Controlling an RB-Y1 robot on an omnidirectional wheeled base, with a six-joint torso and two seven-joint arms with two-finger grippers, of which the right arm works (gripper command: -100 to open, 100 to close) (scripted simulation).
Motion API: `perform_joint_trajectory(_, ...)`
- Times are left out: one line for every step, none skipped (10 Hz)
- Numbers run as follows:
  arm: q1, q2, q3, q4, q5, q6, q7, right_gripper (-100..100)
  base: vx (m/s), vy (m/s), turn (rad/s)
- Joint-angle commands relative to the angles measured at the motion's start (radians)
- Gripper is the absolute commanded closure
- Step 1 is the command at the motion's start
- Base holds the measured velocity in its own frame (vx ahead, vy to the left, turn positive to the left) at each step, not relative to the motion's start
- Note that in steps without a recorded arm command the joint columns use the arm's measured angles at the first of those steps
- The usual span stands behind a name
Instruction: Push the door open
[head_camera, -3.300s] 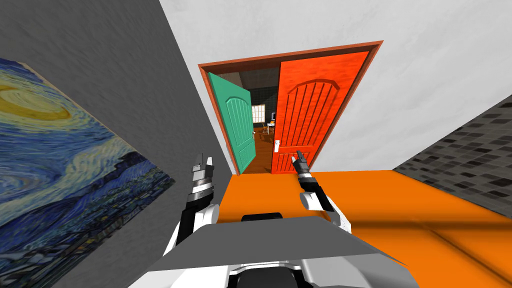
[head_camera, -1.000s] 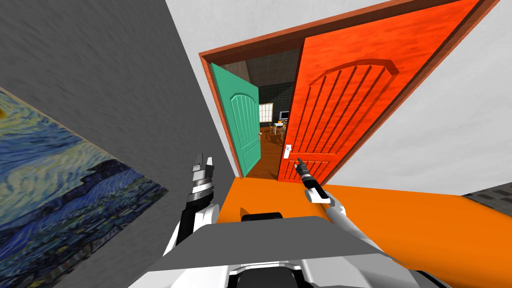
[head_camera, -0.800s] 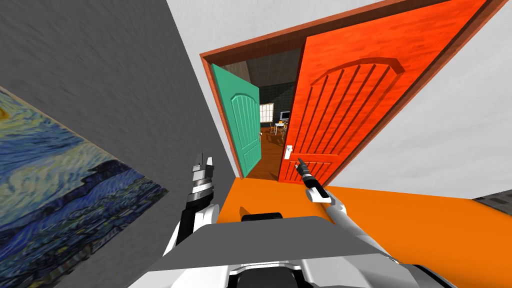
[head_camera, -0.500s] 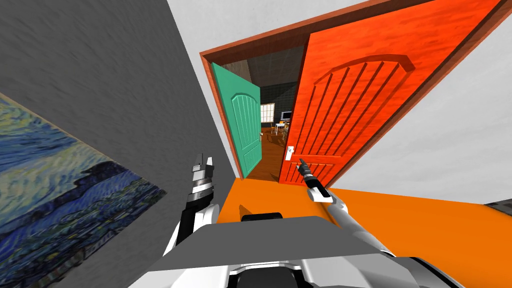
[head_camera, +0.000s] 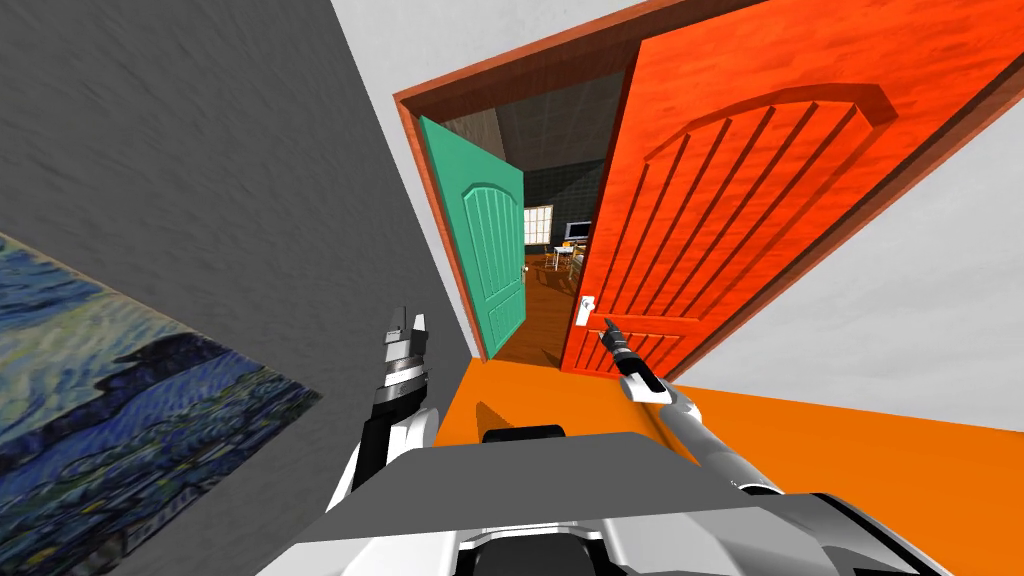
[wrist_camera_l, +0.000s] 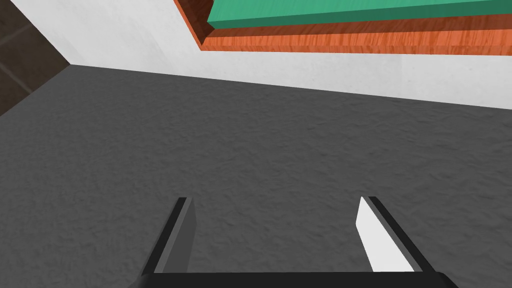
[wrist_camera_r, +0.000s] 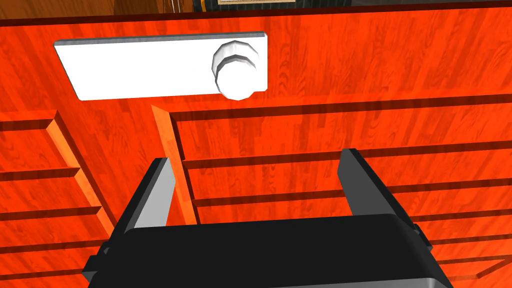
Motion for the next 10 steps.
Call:
perform_joint_trajectory(-0.012,-0.01,0.001,0.031,-0.005,-0.005,-0.008,-100,0.086,-0.008,0.022)
perform_joint_trajectory(-0.019,-0.017,0.002,0.048,-0.008,-0.006,-0.013,-100,0.076,-0.005,0.03)
perform_joint_trajectory(-0.025,-0.023,0.002,0.065,-0.011,-0.008,-0.018,-100,0.076,-0.013,0.026)
perform_joint_trajectory(-0.029,-0.026,0.002,0.073,-0.013,-0.009,-0.02,-100,0.077,-0.015,0.016)
perform_joint_trajectory(-0.022,-0.024,0.0,0.057,-0.012,-0.002,-0.016,-100,0.034,-0.006,0.004)
perform_joint_trajectory(-0.028,-0.022,-0.004,0.065,-0.012,-0.002,-0.015,-100,0.1,-0.02,0.03)
perform_joint_trajectory(-0.03,-0.021,-0.005,0.067,-0.011,-0.001,-0.014,-100,0.181,-0.049,0.027)
perform_joint_trajectory(-0.034,-0.018,-0.009,0.072,-0.011,-0.001,-0.011,-100,0.22,-0.043,0.028)
perform_joint_trajectory(-0.038,-0.016,-0.012,0.078,-0.01,0.0,-0.009,-100,0.19,-0.05,0.041)
perform_joint_trajectory(-0.043,-0.013,-0.016,0.084,-0.009,0.001,-0.007,-100,0.173,-0.085,0.045)
